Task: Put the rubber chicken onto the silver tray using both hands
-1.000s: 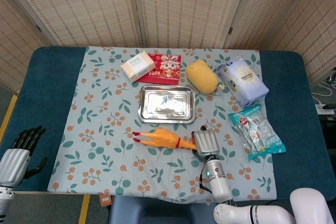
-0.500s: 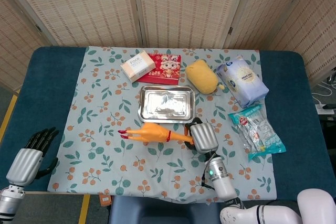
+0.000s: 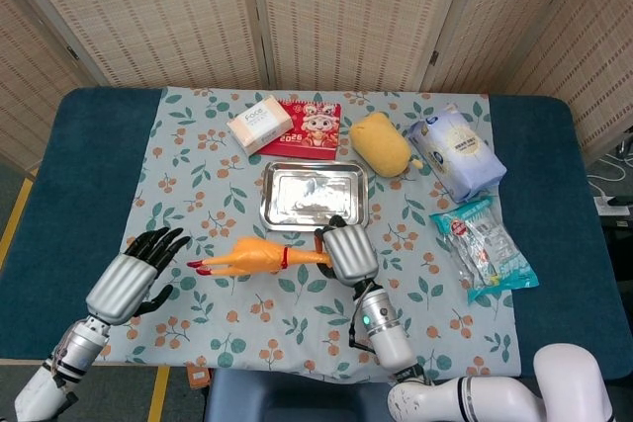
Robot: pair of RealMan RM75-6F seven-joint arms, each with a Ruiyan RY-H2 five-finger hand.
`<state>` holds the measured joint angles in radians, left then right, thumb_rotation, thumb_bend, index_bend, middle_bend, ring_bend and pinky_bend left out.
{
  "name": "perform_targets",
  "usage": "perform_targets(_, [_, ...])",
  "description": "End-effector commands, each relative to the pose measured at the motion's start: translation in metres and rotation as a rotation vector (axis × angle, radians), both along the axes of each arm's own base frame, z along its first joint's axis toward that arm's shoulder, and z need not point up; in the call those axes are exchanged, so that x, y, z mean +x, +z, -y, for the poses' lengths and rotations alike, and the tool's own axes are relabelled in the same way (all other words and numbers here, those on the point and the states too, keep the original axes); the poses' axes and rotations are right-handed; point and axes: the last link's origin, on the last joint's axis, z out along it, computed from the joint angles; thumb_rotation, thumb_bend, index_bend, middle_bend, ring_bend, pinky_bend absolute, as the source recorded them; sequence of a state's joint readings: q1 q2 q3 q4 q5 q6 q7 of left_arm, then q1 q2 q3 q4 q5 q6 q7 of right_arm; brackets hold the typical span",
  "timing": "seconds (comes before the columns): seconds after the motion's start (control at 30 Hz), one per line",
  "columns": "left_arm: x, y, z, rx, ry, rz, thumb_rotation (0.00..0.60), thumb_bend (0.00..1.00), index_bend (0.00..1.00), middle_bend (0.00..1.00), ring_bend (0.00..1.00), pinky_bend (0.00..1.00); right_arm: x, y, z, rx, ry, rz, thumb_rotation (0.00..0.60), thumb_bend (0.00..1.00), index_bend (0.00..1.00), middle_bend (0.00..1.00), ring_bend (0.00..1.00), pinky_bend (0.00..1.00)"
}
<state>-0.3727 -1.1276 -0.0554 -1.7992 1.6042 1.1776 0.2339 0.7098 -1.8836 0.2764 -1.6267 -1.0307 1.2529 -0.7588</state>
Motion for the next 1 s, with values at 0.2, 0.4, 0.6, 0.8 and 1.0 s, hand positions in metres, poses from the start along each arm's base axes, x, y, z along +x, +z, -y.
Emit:
perform_targets(0.2, [0.055, -0.032, -0.025, -0.065, 0.013, -0.049, 0.600, 0.33, 0.00, 0.00, 0.00, 0.14, 0.022, -0.004, 0.003, -0.020, -0.022, 0.022, 0.600, 0.37, 0.92, 0.70, 0.83, 1.00])
perform_targets(0.4, [0.065, -0.048, -0.042, -0.077, 0.058, -0.050, 0.600, 0.32, 0.00, 0.00, 0.00, 0.14, 0.035, -0.004, -0.001, -0.027, -0.012, 0.032, 0.600, 0.37, 0.92, 0.70, 0.83, 1.00])
perform_targets(0.6, [0.070, -0.055, -0.049, -0.083, 0.076, -0.053, 0.600, 0.31, 0.00, 0.00, 0.00, 0.15, 0.042, -0.004, -0.003, -0.033, -0.001, 0.023, 0.600, 0.37, 0.92, 0.70, 0.83, 1.00])
perform_targets(0.8, [0.079, -0.060, -0.050, -0.150, 0.099, -0.014, 0.600, 0.31, 0.00, 0.00, 0.00, 0.16, 0.046, -0.006, -0.003, -0.057, 0.016, -0.004, 0.600, 0.37, 0.93, 0.70, 0.83, 1.00])
perform_targets(1.0, [0.081, -0.064, -0.052, -0.187, 0.111, -0.027, 0.600, 0.31, 0.00, 0.02, 0.06, 0.25, 0.050, -0.006, -0.005, -0.061, 0.021, 0.012, 0.600, 0.37, 0.93, 0.70, 0.83, 1.00])
